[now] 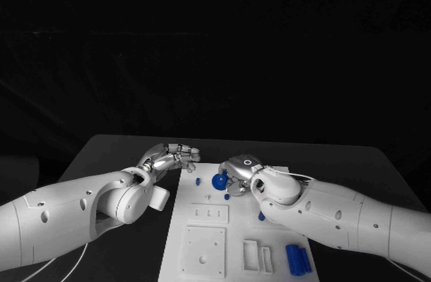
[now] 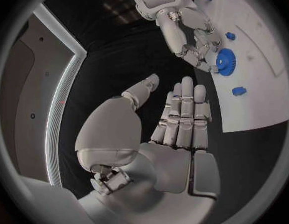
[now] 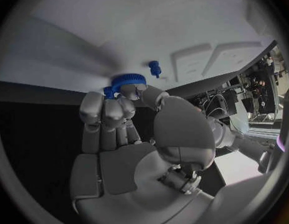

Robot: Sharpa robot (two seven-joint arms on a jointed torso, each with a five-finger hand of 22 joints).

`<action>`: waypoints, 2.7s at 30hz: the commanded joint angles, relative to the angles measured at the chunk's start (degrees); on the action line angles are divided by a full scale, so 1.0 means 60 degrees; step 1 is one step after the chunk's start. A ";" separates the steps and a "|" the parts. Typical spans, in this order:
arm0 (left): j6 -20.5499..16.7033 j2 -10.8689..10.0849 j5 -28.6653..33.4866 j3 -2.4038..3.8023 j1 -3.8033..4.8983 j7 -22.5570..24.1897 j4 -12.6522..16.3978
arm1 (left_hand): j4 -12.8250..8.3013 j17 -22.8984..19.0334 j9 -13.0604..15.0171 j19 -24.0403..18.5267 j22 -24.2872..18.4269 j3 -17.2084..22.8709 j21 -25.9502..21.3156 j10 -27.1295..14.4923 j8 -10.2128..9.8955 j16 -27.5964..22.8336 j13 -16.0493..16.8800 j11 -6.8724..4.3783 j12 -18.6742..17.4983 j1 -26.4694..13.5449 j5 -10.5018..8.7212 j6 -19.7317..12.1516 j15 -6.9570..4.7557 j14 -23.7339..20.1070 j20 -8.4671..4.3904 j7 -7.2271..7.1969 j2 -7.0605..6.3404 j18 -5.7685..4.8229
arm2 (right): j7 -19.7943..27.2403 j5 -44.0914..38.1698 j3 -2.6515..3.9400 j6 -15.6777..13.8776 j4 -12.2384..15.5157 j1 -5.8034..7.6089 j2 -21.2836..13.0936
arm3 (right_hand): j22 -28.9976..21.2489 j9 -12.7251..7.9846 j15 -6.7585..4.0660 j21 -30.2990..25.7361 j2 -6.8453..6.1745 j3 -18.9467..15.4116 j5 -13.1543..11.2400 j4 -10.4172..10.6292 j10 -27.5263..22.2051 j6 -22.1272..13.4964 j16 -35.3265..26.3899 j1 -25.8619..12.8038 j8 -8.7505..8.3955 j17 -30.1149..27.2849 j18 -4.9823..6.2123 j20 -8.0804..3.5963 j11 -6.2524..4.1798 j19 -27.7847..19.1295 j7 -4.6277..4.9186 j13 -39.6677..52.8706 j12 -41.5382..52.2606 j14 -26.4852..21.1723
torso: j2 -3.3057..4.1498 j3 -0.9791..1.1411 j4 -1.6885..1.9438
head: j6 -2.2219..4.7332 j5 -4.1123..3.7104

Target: Assemble the parts on the task board

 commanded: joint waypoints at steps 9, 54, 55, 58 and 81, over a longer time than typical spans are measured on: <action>0.0128 0.0019 -0.0057 0.0008 0.0026 0.0018 0.0009 | -0.0008 0.0009 -0.0013 -0.0037 0.0092 0.0033 0.0039 -0.0056 -0.0023 0.0000 -0.0012 0.0016 -0.0033 -0.0012 0.0003 -0.0022 -0.0011 -0.0050 -0.0042 0.0066 0.0013 0.0108 | 0.0101 0.0432 -0.0009 0.0214 0.0016 -0.0012 -0.0132 | 0.0146 0.0051 -0.0018 0.0048 0.0033 0.0133 -0.0055 -0.0063 0.0071 0.0163 -0.0064 -0.0173 0.0133 0.0024 0.0947 -0.0012 0.0002 0.0013 0.0009 0.0014 0.0087 0.0031 | -0.0004 0.0007 -0.0006 | -0.0011 0.0002; 0.0089 0.0054 -0.0057 0.0000 -0.0034 0.0352 -0.0443 | -0.0033 0.0045 0.0002 -0.0031 0.0084 0.0006 0.0061 0.0454 0.0049 -0.0004 0.0133 -0.0207 0.0222 -0.0043 -0.0010 0.0102 -0.0023 -0.0023 -0.0049 0.0009 0.0050 0.0105 | 0.4509 0.6251 0.0776 -0.0169 -0.0195 -0.0100 -0.3553 | 0.0162 0.0168 0.0293 0.0045 -0.0257 -0.2556 -0.4121 -0.0517 -0.0211 0.0840 -0.0170 0.0190 0.0463 0.0190 0.0947 -0.0085 0.0327 -0.0226 0.0347 -0.0112 0.0116 -0.0002 | -0.0234 0.0320 -0.0513 | 0.0179 -0.0163; 0.0093 0.0048 -0.0054 0.0000 -0.0045 0.0359 -0.0439 | -0.0035 0.0046 0.0000 -0.0033 0.0083 0.0002 0.0060 0.0432 0.0045 -0.0007 0.0129 -0.0200 0.0210 -0.0049 -0.0013 0.0097 -0.0022 -0.0026 -0.0049 0.0010 0.0050 0.0104 | 0.4510 0.6251 0.0771 -0.0128 -0.0341 -0.0167 -0.3491 | 0.0161 0.0164 0.0293 0.0045 -0.0251 -0.2586 -0.4113 -0.0518 -0.0212 0.0839 -0.0172 0.0205 0.0456 0.0192 0.0947 -0.0082 0.0327 -0.0232 0.0347 -0.0114 0.0117 -0.0003 | -0.0232 0.0330 -0.0519 | 0.0166 -0.0162; 0.0111 0.0047 -0.0054 -0.0001 -0.0058 0.0355 -0.0428 | -0.0044 0.0047 -0.0005 -0.0038 0.0079 -0.0006 0.0058 0.0346 0.0039 -0.0014 0.0113 -0.0163 0.0162 -0.0060 -0.0017 0.0086 -0.0021 -0.0031 -0.0049 0.0013 0.0051 0.0104 | 0.4508 0.6224 0.0739 -0.0067 -0.0586 -0.0322 -0.3381 | 0.0161 0.0155 0.0295 0.0046 -0.0250 -0.2633 -0.4100 -0.0520 -0.0219 0.0829 -0.0176 0.0226 0.0442 0.0196 0.0947 -0.0077 0.0329 -0.0241 0.0350 -0.0119 0.0116 -0.0005 | -0.0221 0.0346 -0.0508 | 0.0150 -0.0174; 0.0163 -0.0027 -0.0054 -0.0004 -0.0082 0.0326 -0.0310 | -0.0036 0.0052 -0.0011 -0.0039 0.0075 -0.0022 0.0058 0.0289 0.0033 -0.0017 0.0105 -0.0136 0.0130 -0.0096 -0.0022 0.0076 -0.0020 -0.0030 -0.0048 0.0019 0.0040 0.0102 | 0.4512 0.6154 0.0737 -0.0044 -0.1153 -0.0931 -0.2830 | 0.0153 0.0116 0.0312 0.0044 -0.0174 -0.2858 -0.4076 -0.0498 -0.0226 0.0800 -0.0187 0.0237 0.0380 0.0215 0.0947 -0.0050 0.0347 -0.0276 0.0369 -0.0123 0.0134 -0.0009 | -0.0139 0.0394 -0.0484 | 0.0063 -0.0215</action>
